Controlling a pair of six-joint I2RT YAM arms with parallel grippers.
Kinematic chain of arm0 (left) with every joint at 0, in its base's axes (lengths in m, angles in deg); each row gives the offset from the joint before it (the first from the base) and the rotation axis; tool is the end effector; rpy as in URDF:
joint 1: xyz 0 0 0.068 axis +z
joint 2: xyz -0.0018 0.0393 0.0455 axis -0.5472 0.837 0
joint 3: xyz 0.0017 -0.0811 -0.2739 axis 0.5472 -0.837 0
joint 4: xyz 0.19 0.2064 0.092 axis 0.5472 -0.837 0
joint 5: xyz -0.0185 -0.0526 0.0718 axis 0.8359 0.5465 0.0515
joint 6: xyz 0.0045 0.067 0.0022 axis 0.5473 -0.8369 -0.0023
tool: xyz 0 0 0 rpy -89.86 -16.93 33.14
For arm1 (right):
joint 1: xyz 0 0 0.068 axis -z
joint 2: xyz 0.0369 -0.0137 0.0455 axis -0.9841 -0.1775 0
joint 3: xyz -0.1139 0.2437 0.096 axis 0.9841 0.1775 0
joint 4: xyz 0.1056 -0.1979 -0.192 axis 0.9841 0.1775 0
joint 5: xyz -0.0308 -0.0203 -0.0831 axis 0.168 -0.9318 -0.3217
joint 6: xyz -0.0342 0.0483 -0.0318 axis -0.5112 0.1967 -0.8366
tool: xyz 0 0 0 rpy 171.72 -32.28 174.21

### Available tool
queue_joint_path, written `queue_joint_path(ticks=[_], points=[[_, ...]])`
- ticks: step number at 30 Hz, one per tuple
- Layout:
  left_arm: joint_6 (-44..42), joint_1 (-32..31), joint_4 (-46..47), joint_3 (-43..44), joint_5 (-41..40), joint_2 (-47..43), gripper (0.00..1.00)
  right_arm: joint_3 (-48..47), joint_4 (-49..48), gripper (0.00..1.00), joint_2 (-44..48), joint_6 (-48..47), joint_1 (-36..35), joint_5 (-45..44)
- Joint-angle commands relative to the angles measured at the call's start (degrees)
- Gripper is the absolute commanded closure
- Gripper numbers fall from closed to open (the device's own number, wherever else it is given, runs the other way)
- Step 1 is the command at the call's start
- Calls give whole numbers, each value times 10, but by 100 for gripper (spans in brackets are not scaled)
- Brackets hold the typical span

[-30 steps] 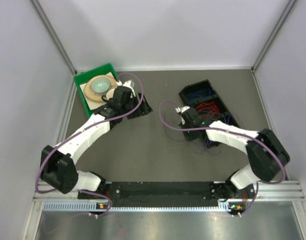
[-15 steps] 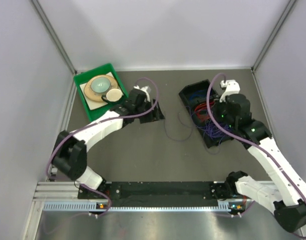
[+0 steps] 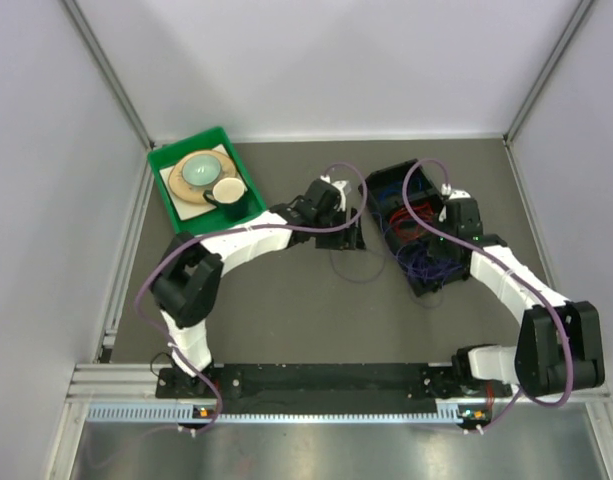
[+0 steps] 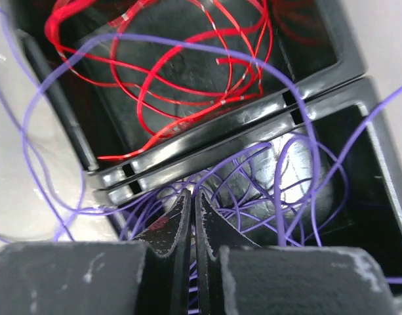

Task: Untangle the cables

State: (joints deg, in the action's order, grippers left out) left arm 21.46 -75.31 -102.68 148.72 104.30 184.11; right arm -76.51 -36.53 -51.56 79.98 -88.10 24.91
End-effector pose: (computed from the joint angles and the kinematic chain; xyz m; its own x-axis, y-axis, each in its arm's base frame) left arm 0.3220 -0.3094 0.2119 -0.8805 0.0393 -0.4725 0.3310 0.7646 -0.5530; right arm 0.2919 0.0398 0.1991 -0.7329 0.1215 -0.6694 0.0583 0.9915 0.1161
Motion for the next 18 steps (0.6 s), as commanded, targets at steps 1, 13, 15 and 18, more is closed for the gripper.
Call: queue_joint_path(ticks=[1, 13, 15, 18], points=[[-64, -18, 10, 79, -64, 54, 24, 5, -78, 100, -19, 13, 11, 12], [-152, -20, 98, 194, -139, 200, 26, 20, -78, 100, 9, 20, 23, 28], [-172, -20, 90, 226, -160, 232, 27, 16, -73, 100, 11, 22, 23, 41], [-187, -20, 107, 239, -172, 258, 29, 13, -70, 100, 16, 25, 23, 48]])
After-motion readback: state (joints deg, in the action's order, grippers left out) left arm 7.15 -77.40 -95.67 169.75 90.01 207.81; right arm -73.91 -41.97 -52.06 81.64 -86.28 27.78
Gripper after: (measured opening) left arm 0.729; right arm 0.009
